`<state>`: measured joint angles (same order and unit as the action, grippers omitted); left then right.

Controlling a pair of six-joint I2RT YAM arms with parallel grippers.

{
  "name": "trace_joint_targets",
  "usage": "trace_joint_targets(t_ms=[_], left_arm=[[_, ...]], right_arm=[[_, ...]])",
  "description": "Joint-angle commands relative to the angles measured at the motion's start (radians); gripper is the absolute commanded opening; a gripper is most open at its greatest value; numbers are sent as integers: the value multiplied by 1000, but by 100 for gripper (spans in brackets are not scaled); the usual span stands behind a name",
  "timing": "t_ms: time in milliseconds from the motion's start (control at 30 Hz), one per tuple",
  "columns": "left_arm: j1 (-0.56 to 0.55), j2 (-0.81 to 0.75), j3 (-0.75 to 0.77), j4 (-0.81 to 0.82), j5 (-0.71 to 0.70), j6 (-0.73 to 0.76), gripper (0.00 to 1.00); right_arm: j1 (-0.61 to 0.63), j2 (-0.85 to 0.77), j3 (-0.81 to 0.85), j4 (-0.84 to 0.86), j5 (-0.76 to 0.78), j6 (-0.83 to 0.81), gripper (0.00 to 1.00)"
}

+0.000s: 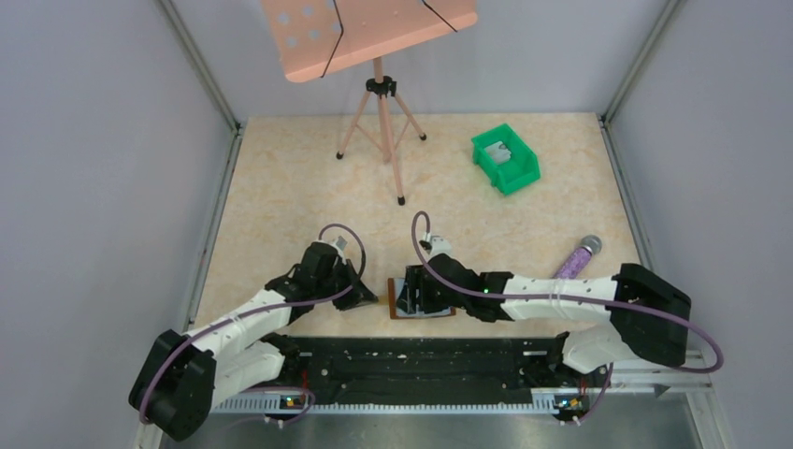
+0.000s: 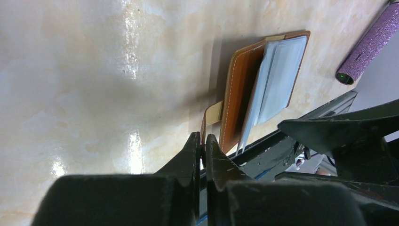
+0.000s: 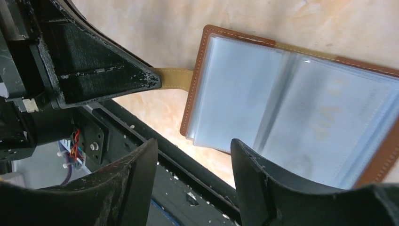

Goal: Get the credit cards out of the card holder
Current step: Remove the credit card from the card holder.

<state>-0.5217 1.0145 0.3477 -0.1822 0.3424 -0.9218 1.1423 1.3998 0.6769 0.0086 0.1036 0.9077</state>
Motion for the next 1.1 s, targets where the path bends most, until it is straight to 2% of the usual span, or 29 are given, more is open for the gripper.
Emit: trace_joint_targets(t_ms=[0, 167, 400, 1067], left_arm=[[-1, -34, 1, 9, -2, -6, 4], [-1, -35, -1, 12, 6, -3, 4], [-1, -28, 16, -19, 5, 14, 4], [-1, -28, -4, 16, 15, -13, 4]], right_arm=[[-11, -107, 44, -112, 105, -35, 60], [-35, -176, -14, -209, 214, -18, 65], [-52, -211, -65, -206, 243, -5, 65], [-66, -55, -82, -100, 180, -4, 64]])
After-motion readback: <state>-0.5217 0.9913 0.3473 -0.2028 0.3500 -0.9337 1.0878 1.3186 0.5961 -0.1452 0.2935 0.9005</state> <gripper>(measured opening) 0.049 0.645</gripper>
